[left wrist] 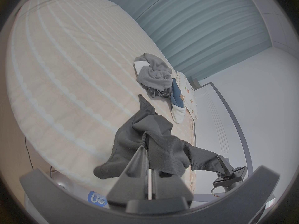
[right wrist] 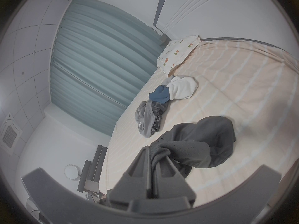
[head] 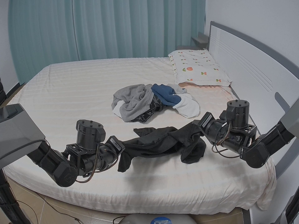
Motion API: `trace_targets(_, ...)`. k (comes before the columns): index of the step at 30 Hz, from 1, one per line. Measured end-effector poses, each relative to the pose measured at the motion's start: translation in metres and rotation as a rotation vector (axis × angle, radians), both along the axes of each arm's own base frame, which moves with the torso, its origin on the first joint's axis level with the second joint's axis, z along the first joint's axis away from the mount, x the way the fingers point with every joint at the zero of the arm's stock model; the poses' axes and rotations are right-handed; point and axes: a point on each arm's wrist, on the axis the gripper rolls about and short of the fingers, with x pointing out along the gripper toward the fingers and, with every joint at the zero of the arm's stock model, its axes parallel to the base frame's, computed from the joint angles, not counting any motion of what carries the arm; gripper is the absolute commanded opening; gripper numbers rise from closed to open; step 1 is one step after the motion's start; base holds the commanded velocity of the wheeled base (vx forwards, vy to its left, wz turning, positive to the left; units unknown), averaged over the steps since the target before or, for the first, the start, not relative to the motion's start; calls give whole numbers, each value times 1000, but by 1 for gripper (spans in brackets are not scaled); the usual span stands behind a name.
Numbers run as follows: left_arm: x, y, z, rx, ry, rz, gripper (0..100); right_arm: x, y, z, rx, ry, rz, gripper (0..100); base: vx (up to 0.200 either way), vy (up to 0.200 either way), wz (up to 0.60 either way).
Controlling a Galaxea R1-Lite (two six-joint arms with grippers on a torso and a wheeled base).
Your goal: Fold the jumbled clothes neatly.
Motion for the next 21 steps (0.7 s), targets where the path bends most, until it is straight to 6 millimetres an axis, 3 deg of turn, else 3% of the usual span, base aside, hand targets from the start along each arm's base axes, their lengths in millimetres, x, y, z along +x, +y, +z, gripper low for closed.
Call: trace_targets(21,2,9,7,-8,-17,29,0,10,2,4,-22,-39,-90,0,0,200,0)
